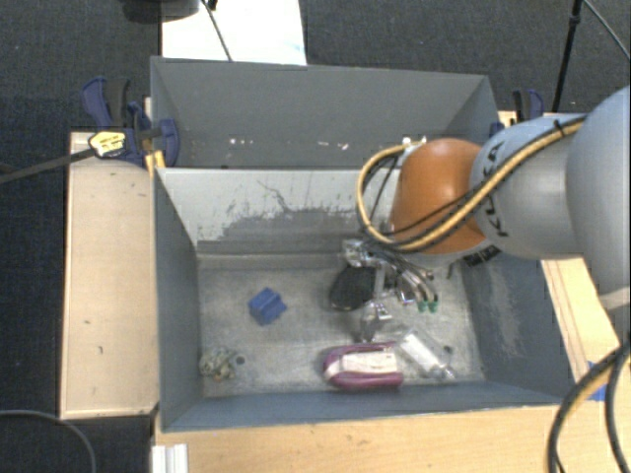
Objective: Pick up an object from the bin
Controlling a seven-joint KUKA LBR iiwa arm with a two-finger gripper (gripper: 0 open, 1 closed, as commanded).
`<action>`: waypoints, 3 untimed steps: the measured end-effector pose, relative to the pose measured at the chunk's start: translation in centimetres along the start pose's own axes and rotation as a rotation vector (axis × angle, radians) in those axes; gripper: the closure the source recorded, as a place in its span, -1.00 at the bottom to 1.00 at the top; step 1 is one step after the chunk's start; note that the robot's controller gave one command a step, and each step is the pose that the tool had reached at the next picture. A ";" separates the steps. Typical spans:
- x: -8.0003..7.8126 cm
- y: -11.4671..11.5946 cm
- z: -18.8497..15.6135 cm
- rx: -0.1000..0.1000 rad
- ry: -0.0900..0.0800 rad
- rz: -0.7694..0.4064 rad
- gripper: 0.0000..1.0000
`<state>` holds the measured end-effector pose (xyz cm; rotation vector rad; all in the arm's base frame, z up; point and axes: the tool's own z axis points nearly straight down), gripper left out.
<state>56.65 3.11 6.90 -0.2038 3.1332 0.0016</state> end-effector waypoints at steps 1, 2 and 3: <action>0.0 0.1 -0.3 0.000 0.003 -0.001 1.00; -0.7 0.4 -18.7 0.002 -0.008 -0.006 1.00; 0.4 6.2 -17.6 -0.001 0.002 -0.266 1.00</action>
Offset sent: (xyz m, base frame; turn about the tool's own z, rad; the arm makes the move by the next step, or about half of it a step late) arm 0.0000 0.0000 0.0000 0.0000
